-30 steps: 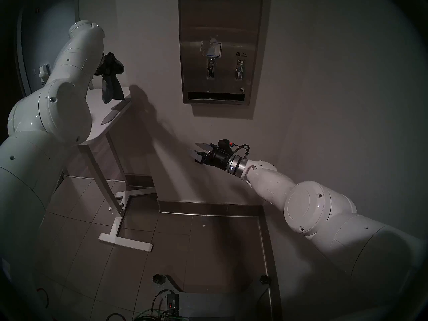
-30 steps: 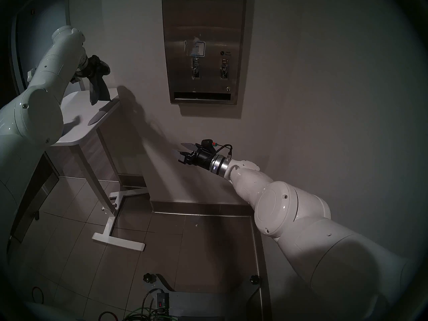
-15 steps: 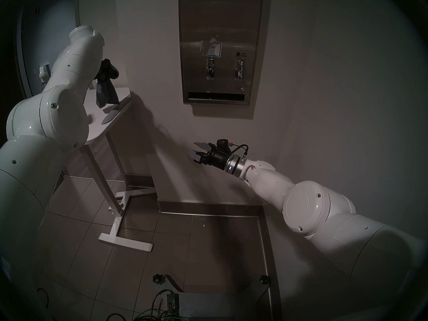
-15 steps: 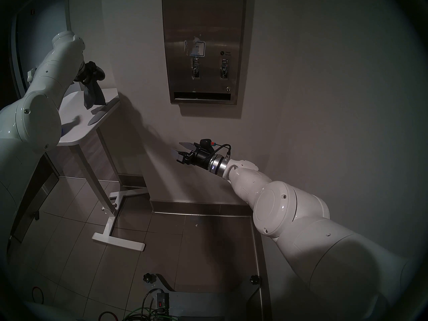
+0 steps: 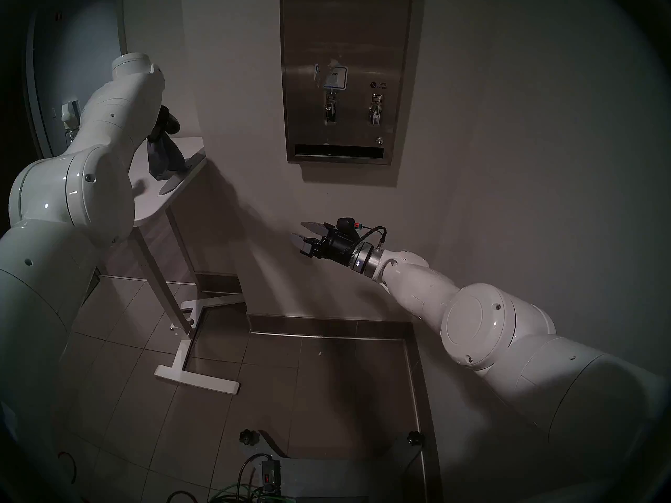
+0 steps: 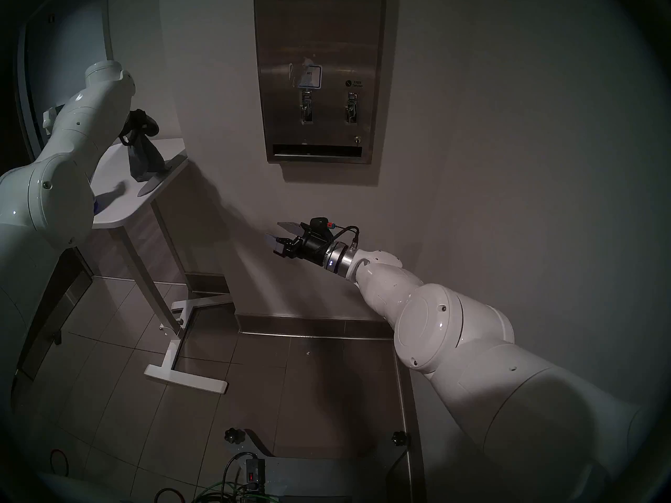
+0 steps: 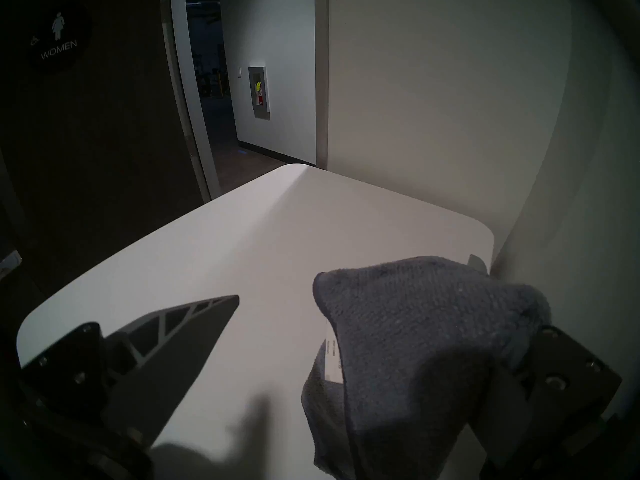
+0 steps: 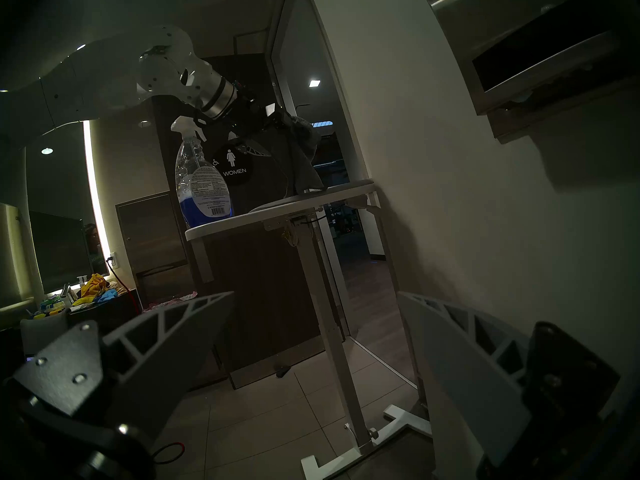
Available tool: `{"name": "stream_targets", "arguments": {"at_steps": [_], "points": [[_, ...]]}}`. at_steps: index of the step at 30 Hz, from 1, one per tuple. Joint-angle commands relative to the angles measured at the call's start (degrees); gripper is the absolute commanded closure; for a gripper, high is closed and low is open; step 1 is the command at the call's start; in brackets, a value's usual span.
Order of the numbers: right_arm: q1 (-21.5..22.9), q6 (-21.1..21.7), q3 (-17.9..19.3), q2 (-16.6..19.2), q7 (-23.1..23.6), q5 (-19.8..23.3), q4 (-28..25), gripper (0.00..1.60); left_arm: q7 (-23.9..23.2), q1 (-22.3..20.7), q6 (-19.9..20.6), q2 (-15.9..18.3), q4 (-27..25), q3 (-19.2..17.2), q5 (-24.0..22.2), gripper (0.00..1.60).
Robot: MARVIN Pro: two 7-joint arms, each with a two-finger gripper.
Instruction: Pick up the cloth and wipe the surface
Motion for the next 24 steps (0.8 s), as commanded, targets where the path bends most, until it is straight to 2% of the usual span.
{"name": "stream_targets", "arguments": {"at_steps": [1,24], "points": [[2.2,-0.6,0.0,-1.1,0.2,0.1,-1.0,0.0,-1.9,-2.1,-0.6,1.2,-1.1,2.3,1.8,0.0],[2.1,-2.4,0.0,-2.0,0.5,0.1,-1.1,0.0,-9.8,-1.8,1.1,3.1,1.5,6.3,3.1,0.0]]}}
